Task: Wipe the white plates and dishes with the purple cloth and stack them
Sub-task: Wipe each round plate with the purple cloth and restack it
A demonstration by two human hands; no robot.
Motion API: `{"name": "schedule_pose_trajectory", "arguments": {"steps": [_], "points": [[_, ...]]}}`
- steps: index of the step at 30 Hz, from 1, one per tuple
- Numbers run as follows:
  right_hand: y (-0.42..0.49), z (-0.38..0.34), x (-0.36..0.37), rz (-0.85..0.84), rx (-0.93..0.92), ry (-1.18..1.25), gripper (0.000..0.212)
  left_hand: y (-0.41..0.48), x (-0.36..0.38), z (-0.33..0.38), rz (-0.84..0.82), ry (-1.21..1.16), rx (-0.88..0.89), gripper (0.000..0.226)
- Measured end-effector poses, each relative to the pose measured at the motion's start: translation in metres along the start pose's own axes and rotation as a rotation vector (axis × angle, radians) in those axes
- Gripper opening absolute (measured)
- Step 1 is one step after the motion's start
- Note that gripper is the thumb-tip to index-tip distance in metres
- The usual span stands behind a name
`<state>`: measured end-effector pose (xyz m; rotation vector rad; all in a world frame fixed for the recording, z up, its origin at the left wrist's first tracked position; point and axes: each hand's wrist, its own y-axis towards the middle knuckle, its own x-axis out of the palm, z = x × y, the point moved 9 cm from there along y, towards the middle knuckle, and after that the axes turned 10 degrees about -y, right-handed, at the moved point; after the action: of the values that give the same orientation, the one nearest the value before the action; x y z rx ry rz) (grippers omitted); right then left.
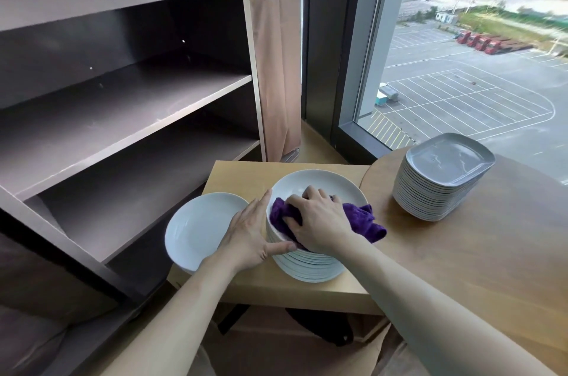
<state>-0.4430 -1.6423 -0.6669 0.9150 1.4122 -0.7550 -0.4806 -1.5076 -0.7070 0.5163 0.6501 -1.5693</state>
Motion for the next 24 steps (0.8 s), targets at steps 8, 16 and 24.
{"name": "schedule_pose_trajectory", "arguments": {"steps": [8, 16, 24], "points": [[-0.004, 0.005, 0.005, -0.058, 0.038, 0.021, 0.044, -0.012, 0.004, -0.006, 0.014, -0.313, -0.061, 0.107], [-0.013, 0.012, 0.001, -0.093, 0.077, 0.027, 0.041, -0.013, -0.012, 0.007, 0.226, -0.585, -0.098, 0.045], [-0.019, 0.014, -0.005, -0.047, 0.111, 0.068, 0.040, -0.010, -0.012, 0.005, 0.445, -0.614, -0.084, 0.010]]}}
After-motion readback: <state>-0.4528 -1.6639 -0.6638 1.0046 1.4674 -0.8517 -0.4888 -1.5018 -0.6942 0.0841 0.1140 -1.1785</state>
